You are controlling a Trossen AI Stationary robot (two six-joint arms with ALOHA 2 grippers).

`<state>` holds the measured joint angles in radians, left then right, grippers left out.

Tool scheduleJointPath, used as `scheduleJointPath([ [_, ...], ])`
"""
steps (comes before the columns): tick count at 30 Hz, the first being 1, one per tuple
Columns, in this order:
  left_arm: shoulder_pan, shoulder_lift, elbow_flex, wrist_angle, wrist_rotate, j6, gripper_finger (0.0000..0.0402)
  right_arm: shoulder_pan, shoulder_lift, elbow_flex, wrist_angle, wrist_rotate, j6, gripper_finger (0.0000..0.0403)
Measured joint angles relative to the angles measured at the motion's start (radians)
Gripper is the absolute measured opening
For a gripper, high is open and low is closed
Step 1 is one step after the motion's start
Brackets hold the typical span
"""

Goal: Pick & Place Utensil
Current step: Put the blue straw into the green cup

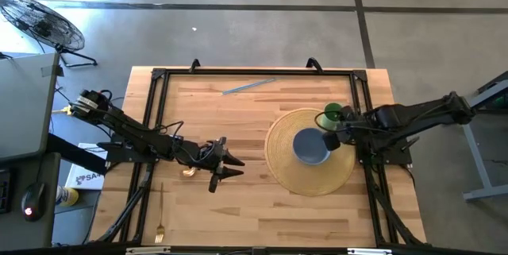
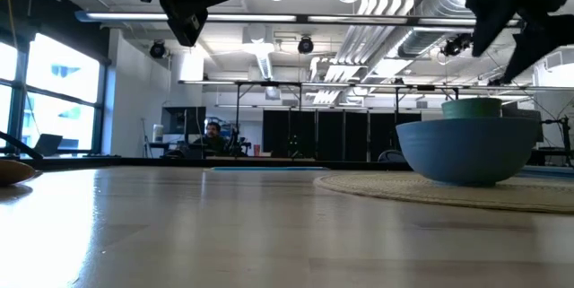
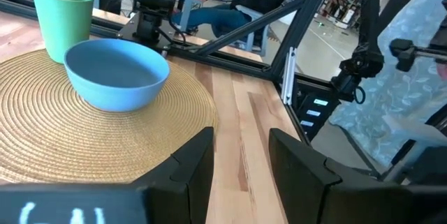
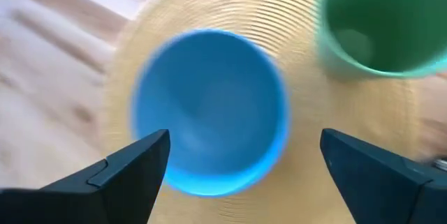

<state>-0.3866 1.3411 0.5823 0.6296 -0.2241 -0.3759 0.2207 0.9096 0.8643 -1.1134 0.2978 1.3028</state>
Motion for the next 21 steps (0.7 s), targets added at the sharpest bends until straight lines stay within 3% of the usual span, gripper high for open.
scheduleJointPath([
  [9,0.0,0.0,0.0,0.0,0.0,0.0,0.0136,0.102,0.0,0.034,0.217,0.079,-0.041,0.0364],
  [17,0.0,0.0,0.0,0.003,-0.004,0.0,0.0136,0.144,0.028,0.034,0.71,0.063,-0.289,0.0364],
  [21,0.0,0.0,0.0,0.004,-0.003,-0.022,0.0136,0.137,0.055,0.034,0.876,0.057,-0.419,0.0364],
])
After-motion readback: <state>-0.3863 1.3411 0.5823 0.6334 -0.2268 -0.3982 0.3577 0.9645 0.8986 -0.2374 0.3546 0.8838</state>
